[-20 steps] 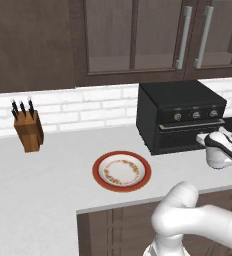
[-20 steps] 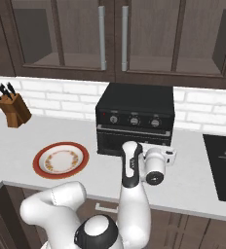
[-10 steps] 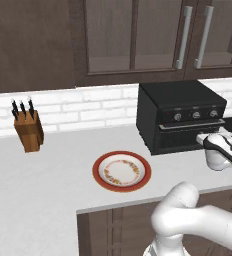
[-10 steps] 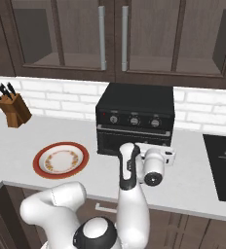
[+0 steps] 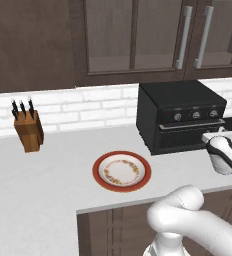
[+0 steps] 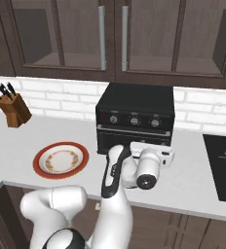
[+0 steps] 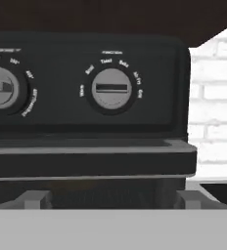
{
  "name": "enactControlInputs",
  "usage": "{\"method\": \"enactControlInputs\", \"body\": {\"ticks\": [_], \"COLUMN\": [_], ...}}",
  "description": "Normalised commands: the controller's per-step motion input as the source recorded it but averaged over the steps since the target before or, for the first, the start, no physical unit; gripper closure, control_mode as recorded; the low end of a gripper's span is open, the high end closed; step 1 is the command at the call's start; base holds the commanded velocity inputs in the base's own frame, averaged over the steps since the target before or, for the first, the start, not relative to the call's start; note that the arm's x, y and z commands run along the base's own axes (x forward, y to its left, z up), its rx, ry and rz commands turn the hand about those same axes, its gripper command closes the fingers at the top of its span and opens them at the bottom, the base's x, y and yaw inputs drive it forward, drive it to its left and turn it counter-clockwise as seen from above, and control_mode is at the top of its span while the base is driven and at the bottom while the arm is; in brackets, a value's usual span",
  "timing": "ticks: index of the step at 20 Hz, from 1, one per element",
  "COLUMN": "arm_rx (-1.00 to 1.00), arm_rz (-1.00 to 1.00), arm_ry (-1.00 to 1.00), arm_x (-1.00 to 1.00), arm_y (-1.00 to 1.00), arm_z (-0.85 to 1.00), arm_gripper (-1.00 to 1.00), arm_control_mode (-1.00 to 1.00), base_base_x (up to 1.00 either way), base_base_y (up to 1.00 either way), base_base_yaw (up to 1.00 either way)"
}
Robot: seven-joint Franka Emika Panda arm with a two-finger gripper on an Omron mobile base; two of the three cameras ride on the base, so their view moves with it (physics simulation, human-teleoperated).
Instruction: Pick up the kebab skewer and baguette bread, and place them inside the toaster oven. Close the toaster oven door and start by setting the timer.
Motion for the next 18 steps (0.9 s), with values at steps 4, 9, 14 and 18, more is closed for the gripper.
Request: {"method": "enactControlInputs", "body": {"ticks": [4, 9, 14, 18], "arm_rx": [0.00, -0.01, -0.04, -0.07], "arm_rz": [0.00, 0.00, 0.00, 0.00], "arm_ry": [0.01, 0.03, 0.05, 0.02], "arm_x": [-0.68, -0.72, -0.66, -0.50], "arm_y": [0.00, 0.03, 0.17, 0.49], "arm_z": [0.61, 0.55, 0.40, 0.36], "arm_gripper": [-1.00, -1.00, -1.00, -1.00], "arm_control_mode": [-1.00, -1.00, -1.00, -1.00], "base_base_x": [0.00, 0.00, 0.00, 0.00], "base_base_y": [0.00, 0.00, 0.00, 0.00], "base_base_yaw": [0.00, 0.00, 0.00, 0.00]}}
